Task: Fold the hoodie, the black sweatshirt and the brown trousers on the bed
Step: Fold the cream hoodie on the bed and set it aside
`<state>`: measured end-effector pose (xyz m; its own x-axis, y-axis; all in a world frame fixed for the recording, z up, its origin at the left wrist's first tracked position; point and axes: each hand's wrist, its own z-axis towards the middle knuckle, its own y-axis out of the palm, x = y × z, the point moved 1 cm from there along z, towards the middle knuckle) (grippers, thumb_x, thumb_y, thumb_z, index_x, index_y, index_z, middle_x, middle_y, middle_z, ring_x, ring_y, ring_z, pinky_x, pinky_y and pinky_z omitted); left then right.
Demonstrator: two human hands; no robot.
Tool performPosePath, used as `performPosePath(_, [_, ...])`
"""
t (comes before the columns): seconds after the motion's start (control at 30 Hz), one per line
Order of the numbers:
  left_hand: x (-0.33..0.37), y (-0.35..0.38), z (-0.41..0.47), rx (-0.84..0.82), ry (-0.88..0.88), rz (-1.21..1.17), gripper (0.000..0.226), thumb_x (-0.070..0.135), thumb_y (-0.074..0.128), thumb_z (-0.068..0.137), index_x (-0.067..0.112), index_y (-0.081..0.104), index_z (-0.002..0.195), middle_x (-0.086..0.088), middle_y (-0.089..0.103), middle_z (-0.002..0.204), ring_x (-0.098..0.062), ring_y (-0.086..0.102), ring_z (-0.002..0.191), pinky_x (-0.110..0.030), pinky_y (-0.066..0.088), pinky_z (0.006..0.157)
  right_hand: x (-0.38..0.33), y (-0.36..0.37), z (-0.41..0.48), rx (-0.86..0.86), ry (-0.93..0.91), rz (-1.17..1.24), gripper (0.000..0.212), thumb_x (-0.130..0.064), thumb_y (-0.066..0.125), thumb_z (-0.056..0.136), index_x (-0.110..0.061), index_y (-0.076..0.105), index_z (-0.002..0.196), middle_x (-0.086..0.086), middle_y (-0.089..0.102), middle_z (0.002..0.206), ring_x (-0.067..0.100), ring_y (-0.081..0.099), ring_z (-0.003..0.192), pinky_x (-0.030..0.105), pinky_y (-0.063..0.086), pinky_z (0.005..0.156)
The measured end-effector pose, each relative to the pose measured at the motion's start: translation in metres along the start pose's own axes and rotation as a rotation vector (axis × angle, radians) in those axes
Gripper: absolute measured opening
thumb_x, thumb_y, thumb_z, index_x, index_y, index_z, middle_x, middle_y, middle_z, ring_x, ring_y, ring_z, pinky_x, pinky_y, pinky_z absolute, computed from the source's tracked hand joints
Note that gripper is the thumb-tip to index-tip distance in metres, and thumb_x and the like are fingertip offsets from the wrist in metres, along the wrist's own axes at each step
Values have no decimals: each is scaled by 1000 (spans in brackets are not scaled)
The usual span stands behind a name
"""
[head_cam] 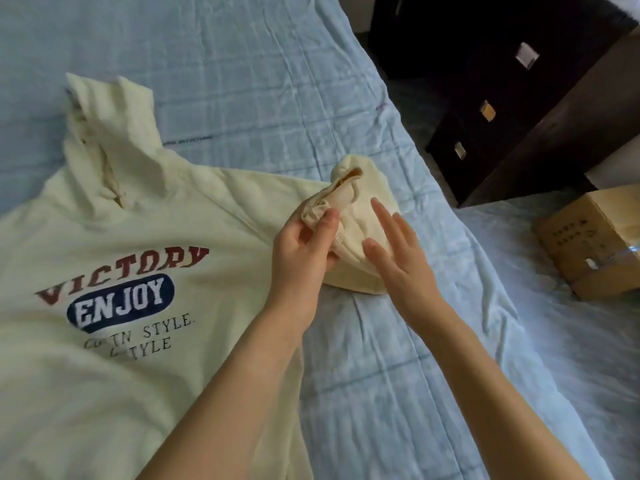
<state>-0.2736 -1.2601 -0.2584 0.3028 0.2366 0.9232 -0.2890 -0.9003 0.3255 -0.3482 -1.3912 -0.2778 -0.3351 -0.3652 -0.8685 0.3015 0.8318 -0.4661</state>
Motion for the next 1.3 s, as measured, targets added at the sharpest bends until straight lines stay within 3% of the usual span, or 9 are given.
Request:
performPosePath(0.27, [62,-120,-46,99,113,-84,31,22,60,96,13,61,126,-6,70,120,-24,65,115,-55,50,97,-78,118,-31,-78,-148,-127,49,-65,26,94,-69,18,143,-9,23,164,5,3,152,48,11,123])
performPosePath(0.5, [95,-268,-94,279,147,-254,37,25,60,96,11,58,130,-13,63,131,-29,61,121,-47,53,94,-129,233,-56,-157,-339,-492,52,-73,14,94,-70,2,145,-2,2,168,26,-9,154,59,-3,119])
performPosePath(0.63, [71,-354,-110,510,2,-253,27,12,58,96,16,61,123,-12,64,128,-27,62,118,-32,58,78,-105,293,-56,-328,-295,-851,56,-75,11,92,-68,-6,145,1,-6,169,34,-8,153,63,0,119])
performPosePath(0.77, [50,-395,-109,618,-78,123,35,8,71,86,24,60,115,-6,67,118,-16,67,101,-31,55,78,-82,313,-59,-352,-275,-946,55,-72,15,94,-68,-4,145,2,-5,169,36,-6,153,63,3,119])
performPosePath(0.93, [78,-403,-102,659,192,452,49,-8,64,77,19,62,117,-2,69,101,-3,65,89,-14,49,77,-96,305,-59,-256,-347,-950,58,-72,5,93,-61,-1,150,0,5,169,34,0,154,60,3,120])
performPosePath(1.07, [86,-423,-104,711,133,860,58,-4,63,78,11,53,133,-12,64,118,-27,59,110,-28,44,91,-96,276,-39,-150,-295,-1039,58,-62,10,100,-49,4,157,-3,5,169,28,-5,155,56,-3,122])
performPosePath(1.17, [82,-405,-96,556,149,1408,70,12,67,83,8,38,147,-25,39,147,-45,37,131,-52,32,106,-81,258,-26,-138,-204,-1055,58,-59,11,102,-46,2,158,-4,0,169,25,-10,155,55,-5,122])
performPosePath(1.23, [74,-383,-81,293,396,1608,61,26,58,90,15,40,148,-17,36,153,-42,33,139,-56,25,111,-76,252,-18,-65,-298,-1059,55,-59,8,102,-49,4,157,-8,4,168,25,-7,155,56,-5,122])
performPosePath(1.3, [53,-370,-64,65,424,1736,58,42,39,95,27,35,150,-9,31,158,-35,26,145,-57,13,115,-63,243,-9,-68,-270,-1067,55,-60,8,101,-53,4,155,-11,7,168,26,-3,155,57,-3,121])
